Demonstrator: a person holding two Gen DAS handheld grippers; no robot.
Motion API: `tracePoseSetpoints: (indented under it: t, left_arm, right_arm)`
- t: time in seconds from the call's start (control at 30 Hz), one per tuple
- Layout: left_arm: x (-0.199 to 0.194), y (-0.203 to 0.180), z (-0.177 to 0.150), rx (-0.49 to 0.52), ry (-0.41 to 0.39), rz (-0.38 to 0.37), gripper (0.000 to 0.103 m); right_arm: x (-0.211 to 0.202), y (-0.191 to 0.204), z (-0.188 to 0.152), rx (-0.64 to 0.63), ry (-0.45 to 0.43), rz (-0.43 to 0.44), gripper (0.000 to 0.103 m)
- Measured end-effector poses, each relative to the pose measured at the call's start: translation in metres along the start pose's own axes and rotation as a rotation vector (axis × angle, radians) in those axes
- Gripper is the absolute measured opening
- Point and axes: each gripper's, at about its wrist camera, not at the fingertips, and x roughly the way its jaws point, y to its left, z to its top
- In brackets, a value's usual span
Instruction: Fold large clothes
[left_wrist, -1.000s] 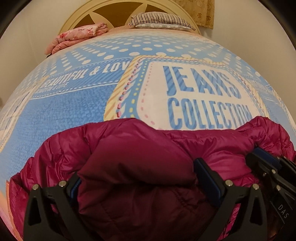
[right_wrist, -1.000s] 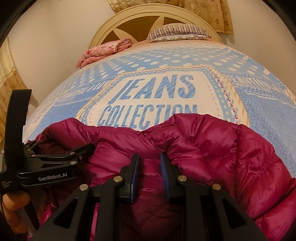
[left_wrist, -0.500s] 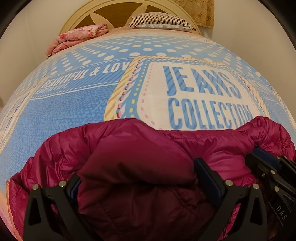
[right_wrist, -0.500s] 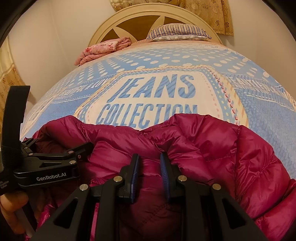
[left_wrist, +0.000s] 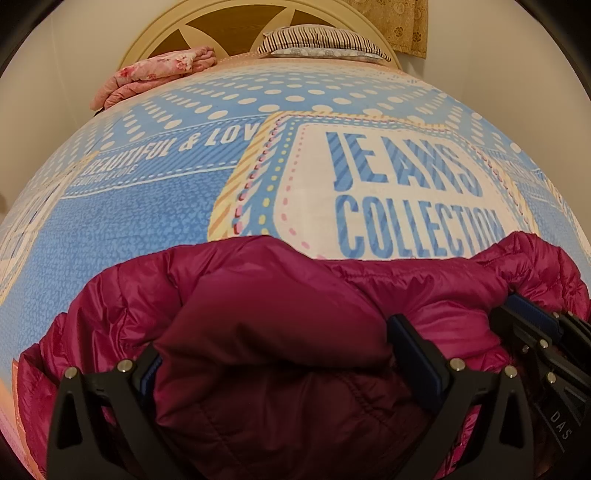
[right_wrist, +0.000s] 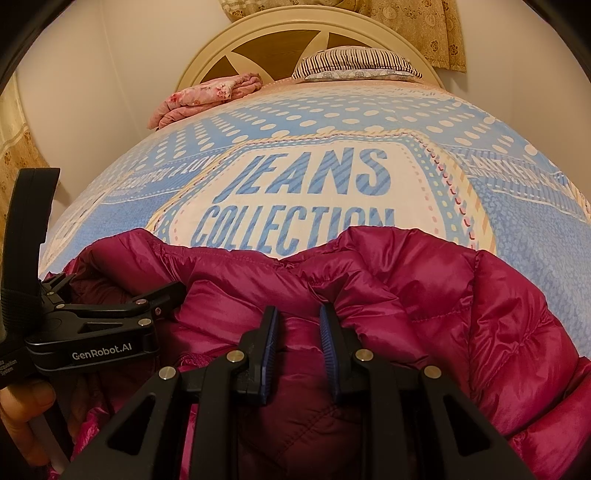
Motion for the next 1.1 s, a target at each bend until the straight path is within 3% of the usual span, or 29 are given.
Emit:
tracePoseSetpoints:
  t: [0.67, 0.83, 0.87, 0.97, 1.03, 1.1]
  left_arm:
    - [0.001, -0.002, 0.000, 0.005, 0.002, 0.005, 0.103]
    - [-0.007, 0.001, 0.004, 0.016, 0.044, 0.001, 0.103]
    - [-0.018, 0.003, 0.004, 0.025, 0.031, 0.008, 0.103]
    - [-0.065, 0.015, -0.007, 0.031, -0.054, -0.039, 0.103]
    - [-0.095, 0.024, -0.023, 0.054, -0.094, -0.047, 0.103]
    - [-0.128, 0.035, -0.047, 0.081, -0.147, -0.043, 0.103]
  right_arm:
    - [0.000, 0.001, 0.000, -0.012, 0.004, -0.021, 0.024]
    - [-0.003, 0.002, 0.003, -0.024, 0.009, -0.017, 0.027]
    - [-0.008, 0.003, 0.004, -0.037, 0.010, -0.012, 0.033]
    - [-0.040, 0.007, -0.002, -0.069, -0.036, 0.021, 0.078]
    - [-0.073, 0.009, -0.013, -0.089, -0.085, 0.008, 0.082]
    - [-0.096, 0.009, -0.028, -0.094, -0.064, 0.035, 0.082]
